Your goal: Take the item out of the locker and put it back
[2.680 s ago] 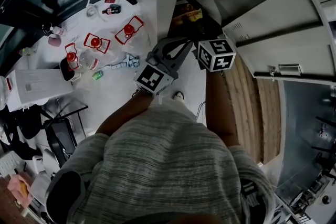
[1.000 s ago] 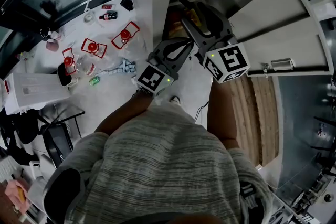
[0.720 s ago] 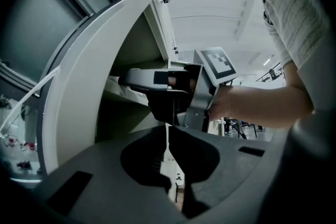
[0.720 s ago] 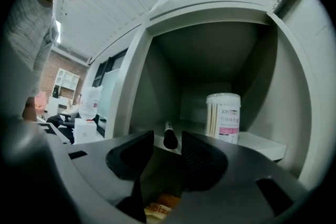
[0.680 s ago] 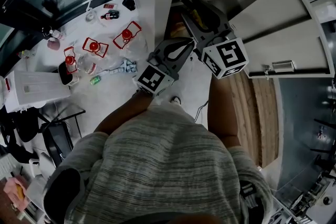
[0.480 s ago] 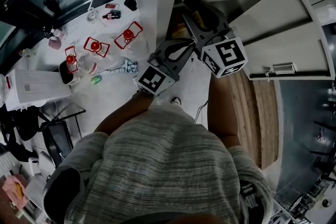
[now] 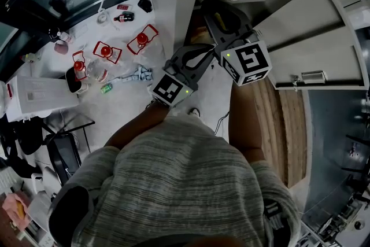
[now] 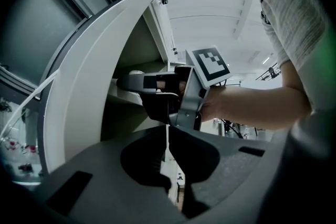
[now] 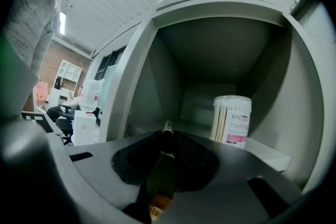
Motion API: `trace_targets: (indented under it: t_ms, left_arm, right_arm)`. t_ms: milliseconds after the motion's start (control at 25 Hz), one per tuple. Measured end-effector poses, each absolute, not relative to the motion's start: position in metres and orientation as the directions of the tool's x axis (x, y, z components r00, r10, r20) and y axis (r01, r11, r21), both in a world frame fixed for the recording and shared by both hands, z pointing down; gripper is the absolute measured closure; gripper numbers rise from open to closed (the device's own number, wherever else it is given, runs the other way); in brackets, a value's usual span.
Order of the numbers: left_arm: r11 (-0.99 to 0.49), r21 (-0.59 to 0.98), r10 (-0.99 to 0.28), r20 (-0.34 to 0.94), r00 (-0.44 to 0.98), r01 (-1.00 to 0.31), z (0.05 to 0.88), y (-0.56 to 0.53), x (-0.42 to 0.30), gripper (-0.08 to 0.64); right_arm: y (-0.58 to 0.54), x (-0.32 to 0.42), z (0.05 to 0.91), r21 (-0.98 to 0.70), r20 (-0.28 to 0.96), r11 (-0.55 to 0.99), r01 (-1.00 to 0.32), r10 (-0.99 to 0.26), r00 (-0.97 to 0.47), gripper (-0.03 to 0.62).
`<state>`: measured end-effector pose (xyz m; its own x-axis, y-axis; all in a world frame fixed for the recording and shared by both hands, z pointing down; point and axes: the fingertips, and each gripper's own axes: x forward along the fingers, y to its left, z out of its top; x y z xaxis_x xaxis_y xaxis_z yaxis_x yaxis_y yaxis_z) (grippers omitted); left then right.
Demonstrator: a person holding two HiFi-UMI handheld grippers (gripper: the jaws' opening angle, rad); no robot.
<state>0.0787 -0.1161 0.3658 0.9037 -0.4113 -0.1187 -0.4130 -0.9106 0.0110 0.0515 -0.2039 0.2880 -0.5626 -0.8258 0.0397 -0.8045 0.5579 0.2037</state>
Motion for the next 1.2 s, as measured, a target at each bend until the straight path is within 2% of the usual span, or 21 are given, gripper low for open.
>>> trace_targets:
  t_ms: [680,1200]
  left_arm:
    - [-0.934,0.010,-0.356,-0.143,0.924,-0.358,0.357,-0.111,0.083,0.543]
    - [-0.977,-0.008,-0.210,-0.180,0.961,-0.215,0.344,-0.080,0.112,0.542]
  right_arm:
    - [-0.180,0.072,0.260,0.102,-0.102,0.492,-0.865,-0.859,-0.501,0.511]
    - [-0.107,0.119,0.233,0.092,-0.178,0.336,-0.938,-0.921,-0.347,0.511]
